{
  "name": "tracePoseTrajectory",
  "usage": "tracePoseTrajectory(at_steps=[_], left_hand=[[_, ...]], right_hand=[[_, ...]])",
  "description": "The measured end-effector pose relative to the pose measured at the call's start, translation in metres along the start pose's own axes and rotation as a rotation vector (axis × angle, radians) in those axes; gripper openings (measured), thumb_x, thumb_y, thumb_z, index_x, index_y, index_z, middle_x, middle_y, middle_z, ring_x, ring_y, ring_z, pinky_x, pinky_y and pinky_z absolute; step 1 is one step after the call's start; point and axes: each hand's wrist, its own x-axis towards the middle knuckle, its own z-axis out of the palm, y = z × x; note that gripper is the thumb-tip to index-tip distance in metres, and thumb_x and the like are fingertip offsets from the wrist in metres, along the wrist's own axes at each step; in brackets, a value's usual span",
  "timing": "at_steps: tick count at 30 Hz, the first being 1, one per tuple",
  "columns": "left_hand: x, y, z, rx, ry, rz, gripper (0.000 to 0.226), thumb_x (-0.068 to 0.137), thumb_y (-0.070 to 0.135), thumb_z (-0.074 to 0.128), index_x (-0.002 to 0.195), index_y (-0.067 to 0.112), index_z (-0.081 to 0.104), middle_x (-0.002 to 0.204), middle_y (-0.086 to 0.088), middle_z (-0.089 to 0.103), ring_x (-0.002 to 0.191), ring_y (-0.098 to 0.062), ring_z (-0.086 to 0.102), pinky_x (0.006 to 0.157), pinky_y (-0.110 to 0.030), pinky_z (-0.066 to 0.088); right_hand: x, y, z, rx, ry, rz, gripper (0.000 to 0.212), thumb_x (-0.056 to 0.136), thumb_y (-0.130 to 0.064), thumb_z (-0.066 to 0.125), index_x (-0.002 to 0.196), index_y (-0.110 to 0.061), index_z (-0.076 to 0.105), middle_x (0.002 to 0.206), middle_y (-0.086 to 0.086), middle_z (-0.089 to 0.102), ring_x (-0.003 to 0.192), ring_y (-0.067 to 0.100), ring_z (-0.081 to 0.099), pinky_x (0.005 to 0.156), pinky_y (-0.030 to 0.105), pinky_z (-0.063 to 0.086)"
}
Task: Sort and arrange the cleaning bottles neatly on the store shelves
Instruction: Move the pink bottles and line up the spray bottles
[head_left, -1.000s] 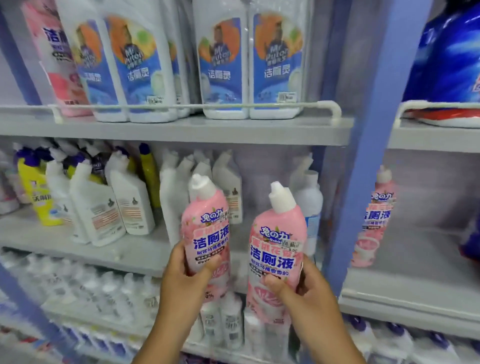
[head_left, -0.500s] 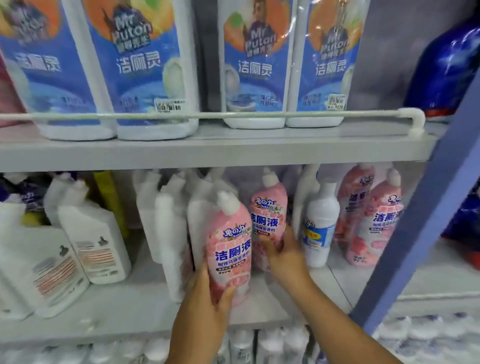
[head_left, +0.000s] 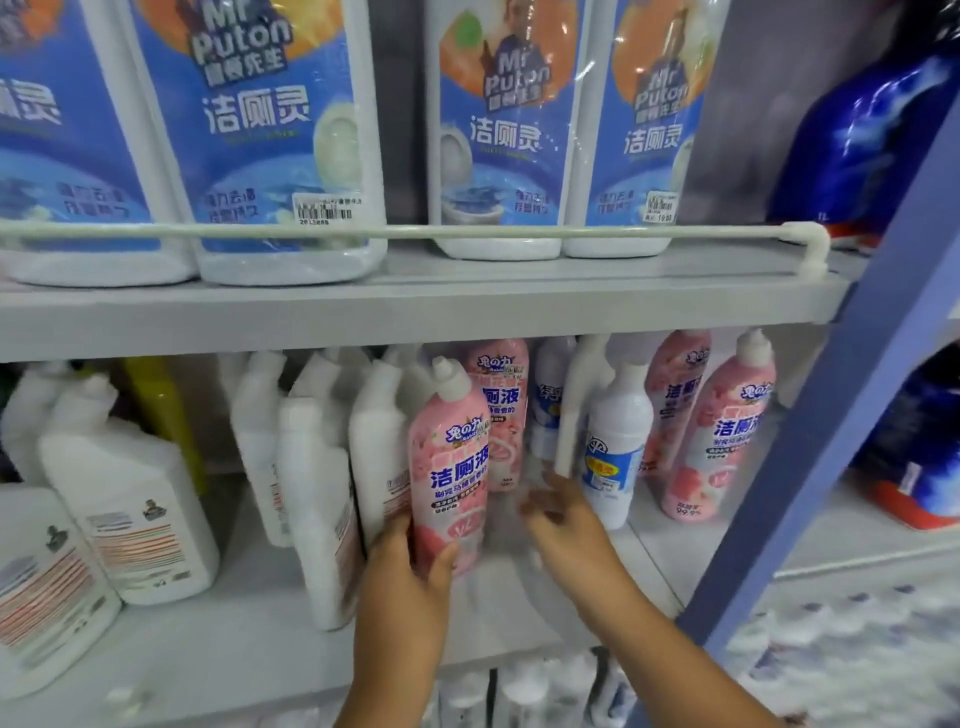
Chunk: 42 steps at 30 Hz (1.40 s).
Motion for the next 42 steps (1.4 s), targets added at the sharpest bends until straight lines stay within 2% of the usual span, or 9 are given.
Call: tracePoseTrajectory(at_steps=[6, 12, 17, 19, 24, 31, 35, 37, 42], left_hand=[[-0.035, 0.027, 0.004, 0.054, 0.092, 0.009, 0.049, 0.070, 0.020, 0.092, 0.109, 0.022, 0.063, 0.106, -0.003, 0.054, 0.080, -0.018, 0.062, 0.074, -0.042, 0.057], [-0.075, 0.086, 0.044, -0.258, -0.164, 0.097, 0.025, 0.083, 0.012, 0.080, 0.096, 0.030, 0.067, 0.096, 0.000, 0.071, 0.080, -0.005, 0.066, 0.064, -0.009, 0.050], [-0.121, 0.153, 0.075, -0.470, -0.137, 0.093, 0.014, 0.075, 0.028, 0.083, 0.085, 0.034, 0.075, 0.081, 0.001, 0.075, 0.078, -0.024, 0.072, 0.072, -0.031, 0.060], [-0.149, 0.181, 0.090, -0.535, -0.169, 0.122, 0.025, 0.060, 0.042, 0.075, 0.084, 0.036, 0.076, 0.082, -0.004, 0.076, 0.078, -0.030, 0.074, 0.071, -0.041, 0.062], [-0.191, 0.230, 0.159, -0.528, -0.321, 0.297, 0.035, 0.067, 0.037, 0.074, 0.101, 0.044, 0.074, 0.112, 0.001, 0.076, 0.104, -0.017, 0.074, 0.084, -0.023, 0.058], [-0.147, 0.232, 0.270, -0.371, 0.063, 0.137, 0.059, 0.075, 0.050, 0.071, 0.130, 0.041, 0.052, 0.134, 0.018, 0.060, 0.125, -0.004, 0.058, 0.107, -0.030, 0.047], [-0.093, 0.226, 0.298, -0.353, 0.241, 0.025, 0.064, 0.077, 0.027, 0.083, 0.132, 0.020, 0.052, 0.124, -0.002, 0.062, 0.101, 0.004, 0.064, 0.081, -0.016, 0.054], [-0.067, 0.223, 0.303, -0.316, 0.268, -0.016, 0.068, 0.076, 0.028, 0.084, 0.136, 0.017, 0.053, 0.120, -0.002, 0.066, 0.102, -0.008, 0.069, 0.081, -0.024, 0.056], [-0.059, 0.220, 0.309, -0.136, 0.282, -0.013, 0.042, 0.085, 0.011, 0.081, 0.113, 0.023, 0.051, 0.101, 0.002, 0.063, 0.083, -0.007, 0.069, 0.059, -0.009, 0.047]], right_hand=[[-0.101, 0.002, -0.089, 0.097, -0.277, 0.177, 0.020, 0.093, -0.012, 0.070, 0.113, -0.012, 0.071, 0.109, 0.006, 0.078, 0.104, 0.023, 0.073, 0.093, 0.037, 0.057], [-0.105, -0.006, -0.205, 0.196, -0.267, 0.158, 0.081, 0.040, -0.056, 0.098, 0.103, -0.010, 0.079, 0.108, 0.020, 0.076, 0.098, 0.039, 0.074, 0.080, 0.037, 0.062], [-0.062, 0.004, -0.262, 0.265, -0.064, 0.041, 0.015, 0.087, -0.015, 0.072, 0.099, -0.008, 0.077, 0.104, 0.020, 0.076, 0.087, 0.034, 0.074, 0.082, 0.045, 0.061], [-0.041, 0.013, -0.280, 0.243, -0.011, 0.043, 0.018, 0.095, -0.008, 0.061, 0.108, -0.008, 0.073, 0.105, 0.014, 0.077, 0.090, 0.031, 0.075, 0.086, 0.046, 0.058], [0.010, 0.035, -0.323, 0.203, -0.060, 0.015, 0.023, 0.093, -0.016, 0.070, 0.115, -0.015, 0.069, 0.109, 0.008, 0.076, 0.101, 0.025, 0.074, 0.089, 0.043, 0.059], [0.072, 0.046, -0.351, 0.130, -0.173, 0.011, 0.020, 0.096, -0.010, 0.066, 0.115, -0.014, 0.067, 0.111, 0.011, 0.074, 0.099, 0.026, 0.073, 0.078, 0.030, 0.061], [0.101, 0.045, -0.350, 0.170, -0.181, 0.026, 0.018, 0.096, -0.002, 0.063, 0.107, -0.015, 0.068, 0.100, 0.007, 0.073, 0.093, 0.028, 0.071, 0.086, 0.043, 0.059], [0.112, 0.047, -0.346, 0.184, -0.202, 0.025, 0.017, 0.097, -0.003, 0.061, 0.102, -0.017, 0.069, 0.092, 0.002, 0.073, 0.088, 0.024, 0.068, 0.089, 0.049, 0.057], [0.138, 0.054, -0.339, 0.149, -0.216, 0.029, 0.012, 0.095, -0.007, 0.063, 0.103, -0.014, 0.069, 0.092, 0.006, 0.070, 0.078, 0.020, 0.066, 0.074, 0.038, 0.058]])
